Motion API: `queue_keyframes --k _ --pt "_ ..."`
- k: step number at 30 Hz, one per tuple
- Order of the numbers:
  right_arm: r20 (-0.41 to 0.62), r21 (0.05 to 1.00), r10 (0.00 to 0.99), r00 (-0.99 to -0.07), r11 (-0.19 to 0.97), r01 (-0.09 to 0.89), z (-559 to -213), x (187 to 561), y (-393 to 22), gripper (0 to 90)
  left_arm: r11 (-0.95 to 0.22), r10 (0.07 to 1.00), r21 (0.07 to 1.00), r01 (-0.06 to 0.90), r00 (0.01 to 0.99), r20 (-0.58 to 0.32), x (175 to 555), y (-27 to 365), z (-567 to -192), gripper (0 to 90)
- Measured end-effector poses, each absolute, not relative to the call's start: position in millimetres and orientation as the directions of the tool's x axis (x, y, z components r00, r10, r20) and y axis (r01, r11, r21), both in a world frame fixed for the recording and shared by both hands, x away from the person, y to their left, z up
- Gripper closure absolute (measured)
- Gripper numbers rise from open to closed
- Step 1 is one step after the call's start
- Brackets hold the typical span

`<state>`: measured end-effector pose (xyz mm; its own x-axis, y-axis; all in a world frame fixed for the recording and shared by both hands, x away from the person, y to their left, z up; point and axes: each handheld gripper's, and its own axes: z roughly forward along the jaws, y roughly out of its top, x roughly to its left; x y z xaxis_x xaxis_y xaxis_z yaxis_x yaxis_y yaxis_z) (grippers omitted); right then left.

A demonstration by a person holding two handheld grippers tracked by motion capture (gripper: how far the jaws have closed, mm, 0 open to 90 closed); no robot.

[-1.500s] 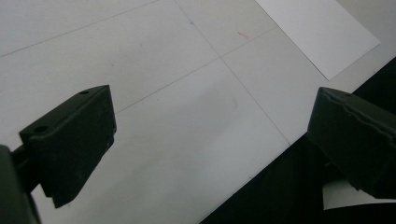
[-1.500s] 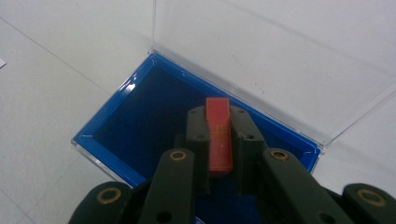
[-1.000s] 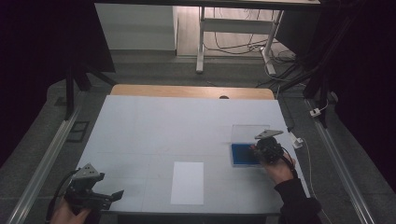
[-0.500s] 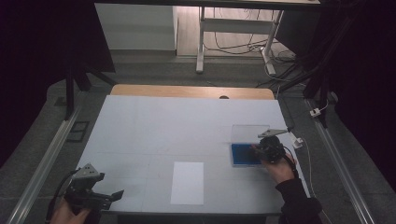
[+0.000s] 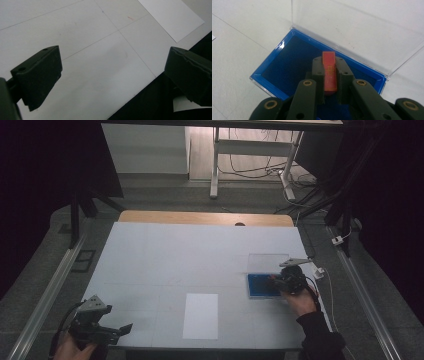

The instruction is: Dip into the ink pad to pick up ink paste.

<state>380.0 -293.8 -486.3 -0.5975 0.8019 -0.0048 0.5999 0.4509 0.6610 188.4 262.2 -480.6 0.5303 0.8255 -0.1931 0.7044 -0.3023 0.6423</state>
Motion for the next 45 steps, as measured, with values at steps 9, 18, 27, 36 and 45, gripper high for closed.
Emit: queue_keyframes --k 9,18,27,36,45 --pt "-0.041 0.652 0.796 -0.604 0.479 0.588 -483.6 378.2 -290.0 79.7 -0.302 0.826 0.642 0.705 0.529 -0.192 188.1 262.0 -480.4 1.9" --pt "-0.029 0.667 0.795 -0.606 0.467 0.581 -480.1 375.3 -290.0 79.7 -0.3 0.826 0.643 0.704 0.529 -0.194 187.9 262.3 -480.3 1.9" --pt "-0.002 0.691 0.783 -0.622 0.451 0.566 -474.3 370.8 -289.1 79.6 -0.301 0.824 0.646 0.702 0.533 -0.194 187.5 262.6 -480.3 1.9" --pt "0.007 0.701 0.755 -0.655 0.464 0.542 -467.9 363.4 -283.5 79.6 -0.301 0.824 0.647 0.701 0.533 -0.195 187.4 262.7 -480.2 1.9" --pt "0.03 0.714 0.727 -0.686 0.464 0.523 -463.3 356.1 -274.2 79.7 -0.301 0.823 0.647 0.701 0.533 -0.194 187.4 262.7 -480.2 1.9"
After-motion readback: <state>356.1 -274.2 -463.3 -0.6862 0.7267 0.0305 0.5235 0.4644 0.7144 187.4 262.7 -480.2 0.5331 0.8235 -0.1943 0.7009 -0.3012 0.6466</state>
